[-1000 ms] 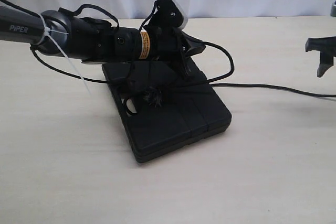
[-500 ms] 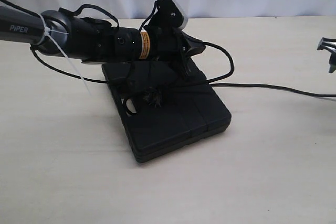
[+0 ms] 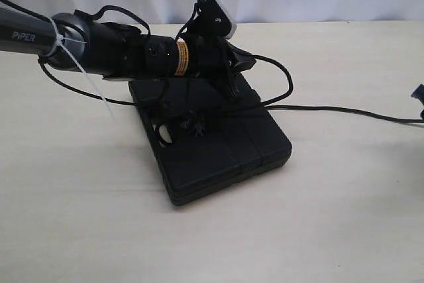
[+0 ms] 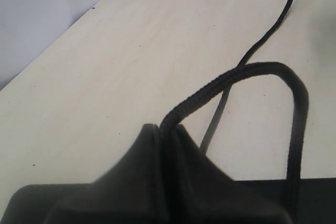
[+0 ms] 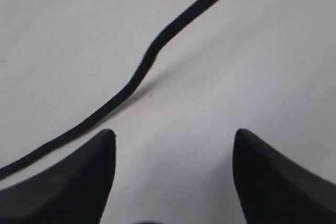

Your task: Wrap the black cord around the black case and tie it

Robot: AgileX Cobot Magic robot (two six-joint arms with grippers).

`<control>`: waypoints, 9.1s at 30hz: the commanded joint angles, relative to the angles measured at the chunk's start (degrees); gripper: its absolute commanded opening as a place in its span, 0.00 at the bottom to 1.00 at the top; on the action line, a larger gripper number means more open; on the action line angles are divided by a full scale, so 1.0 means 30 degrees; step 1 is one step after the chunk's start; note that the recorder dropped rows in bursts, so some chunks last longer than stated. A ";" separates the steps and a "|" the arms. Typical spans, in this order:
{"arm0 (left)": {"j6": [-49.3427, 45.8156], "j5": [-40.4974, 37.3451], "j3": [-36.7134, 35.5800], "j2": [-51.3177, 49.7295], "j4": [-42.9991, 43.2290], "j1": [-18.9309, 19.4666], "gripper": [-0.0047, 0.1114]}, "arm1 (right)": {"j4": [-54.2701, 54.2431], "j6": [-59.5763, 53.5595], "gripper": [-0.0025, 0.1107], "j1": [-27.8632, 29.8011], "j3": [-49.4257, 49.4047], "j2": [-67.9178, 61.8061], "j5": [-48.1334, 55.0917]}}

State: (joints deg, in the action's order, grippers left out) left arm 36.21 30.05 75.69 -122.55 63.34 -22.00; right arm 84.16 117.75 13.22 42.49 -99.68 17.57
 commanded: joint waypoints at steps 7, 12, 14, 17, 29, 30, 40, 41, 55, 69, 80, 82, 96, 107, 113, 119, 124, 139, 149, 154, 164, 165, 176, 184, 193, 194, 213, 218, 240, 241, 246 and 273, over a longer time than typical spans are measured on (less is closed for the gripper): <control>-0.0052 0.0091 0.0150 0.0034 0.0230 -0.0024 0.04 | 0.2326 0.1055 0.56 0.0092 0.2542 -0.1630 0.1541; -0.0052 0.0182 0.0150 0.0034 0.0230 -0.0024 0.04 | 0.2293 0.1055 0.56 0.0092 0.3063 -0.2461 0.1647; -0.0052 0.0233 0.0150 0.0034 0.0230 -0.0024 0.04 | 0.2134 0.1055 0.56 0.0092 0.3342 -0.2966 0.1608; -0.0052 0.0157 0.0150 0.0034 0.0230 -0.0024 0.04 | 0.2121 0.1055 0.56 0.0092 0.3859 -0.3834 0.1657; -0.0132 0.0157 0.0150 0.0034 0.0147 0.0012 0.04 | 0.5263 0.0669 0.06 0.0092 0.6043 -0.4216 -0.3631; -0.0053 0.0157 0.0150 0.0034 0.0112 0.0012 0.04 | 0.5263 -0.0067 0.06 0.0092 0.6043 -0.3971 -0.4277; 0.4151 0.0185 0.0150 0.0747 0.1133 0.1290 0.04 | 0.5263 -1.4723 0.06 -0.0110 0.5611 -0.0908 -1.7676; 0.4782 0.0402 0.0150 0.0778 0.1604 0.1567 0.04 | 0.5263 -1.5826 0.06 -0.0307 0.5525 -0.0732 -1.8433; 0.7993 0.6073 0.0150 0.0778 0.4563 0.3512 0.04 | 0.5263 -2.1399 0.06 -0.6779 0.4339 -0.0364 -0.9663; 0.7948 0.4834 0.0150 0.0778 0.4337 0.3336 0.04 | 0.5263 -2.3913 0.06 -0.9564 0.4326 -0.0488 -0.9662; 0.7283 0.4104 0.0150 0.0234 0.4289 0.3336 0.04 | 0.5263 -2.3785 0.06 -0.9564 0.3819 0.1518 -1.1767; 0.7330 0.5346 0.0150 0.0234 0.4337 0.3336 0.04 | 0.5263 -2.3700 0.06 -0.9564 0.3646 0.1485 -1.1067; 0.8570 0.5661 0.0150 0.0234 0.4728 0.3336 0.04 | 0.5263 -3.0519 0.06 -0.9528 0.3247 0.0611 -0.8645; 0.8570 0.5661 0.0150 0.0234 0.4687 0.3336 0.04 | 0.5263 -3.1677 0.06 -0.9564 0.3643 0.0611 -0.9539; 0.8710 0.5661 0.0150 0.0234 0.4807 0.3336 0.04 | 0.5263 -3.1677 0.06 -0.9564 0.3960 0.0611 -1.0172; 0.8861 0.5821 0.0150 0.0234 0.5135 0.3325 0.04 | 0.4599 -3.1541 0.06 -0.9564 0.4478 0.0611 -1.0989; 0.8861 0.5821 0.0150 0.0234 0.5135 0.3325 0.21 | 0.4156 -3.1541 0.06 -0.9564 0.4480 0.0611 -1.0989; 0.9509 0.3956 0.0150 0.2115 0.7954 0.2655 0.61 | 0.3134 -3.1541 0.06 -0.9564 0.4480 0.0611 -1.1544; 1.1459 0.0715 0.0150 0.3033 1.0335 0.2655 0.61 | 0.2956 -3.1541 0.06 -0.9564 0.4480 0.0611 -1.2332; 1.2916 0.2722 0.0150 0.4199 1.1120 0.2655 0.61 | 0.2174 -3.1541 0.06 -0.9564 0.4480 0.0611 -1.2332; 1.3823 0.6334 0.0150 0.4648 1.2202 0.2655 0.61 | 0.2171 -3.1541 0.06 -0.9564 0.4480 0.0611 -1.2273; 1.3823 0.6098 0.0150 0.4556 1.2202 0.2655 0.61 | 0.2171 -3.1541 0.06 -0.9564 0.4480 0.0611 -1.2273; 1.0903 0.6737 0.0150 0.2977 0.8055 0.2655 0.60 | 0.2171 -3.1501 0.06 -0.9564 0.4480 0.0611 -1.2273; 0.9720 0.6529 0.0150 0.2317 0.6592 0.1969 0.37 | 0.2171 -3.1501 0.06 -0.9564 0.4480 0.0611 -1.2273; 0.9945 0.5315 0.0150 0.2317 0.6041 0.1974 0.37 | 0.2171 -3.1501 0.06 -0.9564 0.4480 0.0611 -1.2273; 0.9945 0.5315 0.0150 0.2317 0.6109 0.1974 0.33 | 0.2171 -3.1501 0.06 -0.9564 0.4480 0.0611 -1.2273; 0.9298 0.6637 0.0386 0.2356 0.5109 0.1974 0.04 | 0.0792 -2.5814 0.44 -0.9564 0.4240 0.4401 -0.5087; 0.9298 0.6970 0.0386 0.2356 0.4049 0.2009 0.04 | 0.0970 -2.5894 0.36 -0.9564 0.2989 0.5535 -1.0523; 0.9298 0.7230 0.0386 0.2356 0.3776 0.2307 0.04 | 0.0019 -2.6022 0.36 -0.9564 0.4478 0.1961 -1.2894; 0.9298 0.7230 0.0386 0.2356 0.3776 0.2307 0.04 | 0.0019 -2.6022 0.36 -0.9564 0.4478 0.1826 -1.2991; 0.9298 0.7230 0.0386 0.2356 0.3776 0.2307 0.04 | -0.0769 -2.6022 0.28 -0.9564 0.4478 0.1236 -1.2990; 1.4849 0.6743 0.0386 0.4871 1.0490 0.2474 0.50 | -0.3071 -1.8956 0.06 -0.6572 0.4478 0.4382 -1.2502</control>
State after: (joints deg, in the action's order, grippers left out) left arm 74.27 53.88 76.79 -110.46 88.73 -14.67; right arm 74.37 59.58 -6.89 55.75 -86.93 -20.78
